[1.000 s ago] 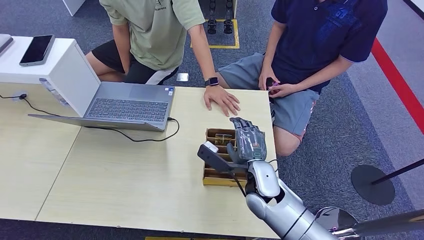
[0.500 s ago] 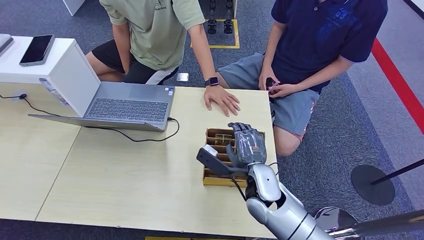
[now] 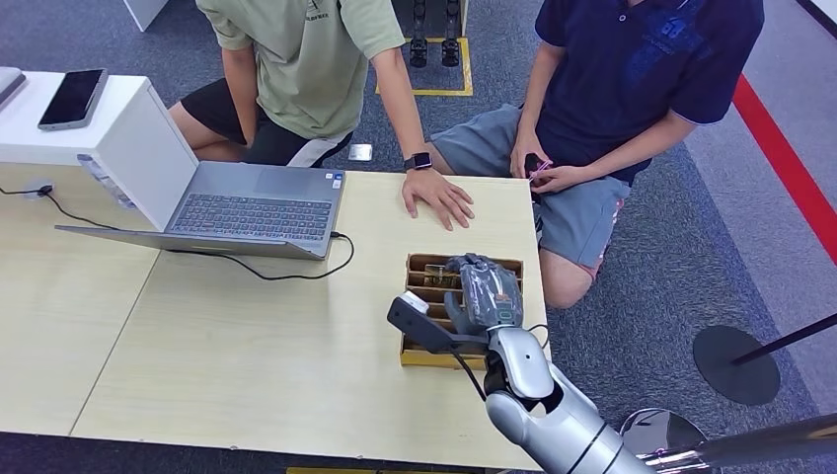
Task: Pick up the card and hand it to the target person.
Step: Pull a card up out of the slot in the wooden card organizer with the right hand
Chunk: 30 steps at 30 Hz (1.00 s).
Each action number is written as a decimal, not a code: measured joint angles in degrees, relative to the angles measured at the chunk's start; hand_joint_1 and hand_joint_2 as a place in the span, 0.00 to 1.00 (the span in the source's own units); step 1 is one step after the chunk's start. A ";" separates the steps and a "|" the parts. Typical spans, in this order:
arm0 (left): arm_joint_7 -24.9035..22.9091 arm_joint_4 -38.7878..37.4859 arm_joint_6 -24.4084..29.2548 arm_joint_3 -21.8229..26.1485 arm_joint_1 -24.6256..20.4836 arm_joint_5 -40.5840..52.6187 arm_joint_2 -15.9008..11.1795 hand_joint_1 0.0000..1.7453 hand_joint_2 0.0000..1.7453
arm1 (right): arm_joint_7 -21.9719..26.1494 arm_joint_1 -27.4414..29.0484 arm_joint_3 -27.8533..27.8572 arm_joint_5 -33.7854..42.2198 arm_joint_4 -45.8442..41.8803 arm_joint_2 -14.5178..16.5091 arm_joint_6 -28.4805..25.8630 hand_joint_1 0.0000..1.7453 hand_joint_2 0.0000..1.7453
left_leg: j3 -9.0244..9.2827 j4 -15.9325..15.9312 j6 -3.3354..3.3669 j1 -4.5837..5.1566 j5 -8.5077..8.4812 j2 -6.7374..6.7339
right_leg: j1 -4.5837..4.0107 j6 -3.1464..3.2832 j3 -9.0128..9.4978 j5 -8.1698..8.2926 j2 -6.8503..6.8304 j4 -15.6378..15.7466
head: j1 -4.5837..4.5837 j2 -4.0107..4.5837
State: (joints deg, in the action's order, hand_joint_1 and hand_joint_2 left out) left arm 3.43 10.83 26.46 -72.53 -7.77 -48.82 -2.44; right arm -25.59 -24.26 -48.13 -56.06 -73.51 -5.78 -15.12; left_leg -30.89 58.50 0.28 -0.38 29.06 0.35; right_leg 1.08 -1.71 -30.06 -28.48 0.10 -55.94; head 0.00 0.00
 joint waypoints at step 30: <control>0.31 -0.01 -0.19 0.22 0.18 -0.18 0.19 0.00 1.00 | -0.07 -0.74 -0.69 -0.40 -1.68 -0.03 -0.70 0.22 1.00 | -0.04 0.03 0.00 0.00 0.00 -0.03 | 0.00 0.00 -0.05 0.00 0.03 -0.03 | 0.00 0.00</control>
State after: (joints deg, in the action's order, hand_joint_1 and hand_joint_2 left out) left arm 3.74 10.82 26.27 -72.30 -7.60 -49.00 -2.25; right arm -25.66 -25.00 -48.82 -56.46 -75.19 -5.81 -15.82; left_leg -30.93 58.53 0.28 -0.38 29.06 0.32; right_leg 1.08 -1.71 -30.12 -28.47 0.13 -55.98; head 0.00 0.00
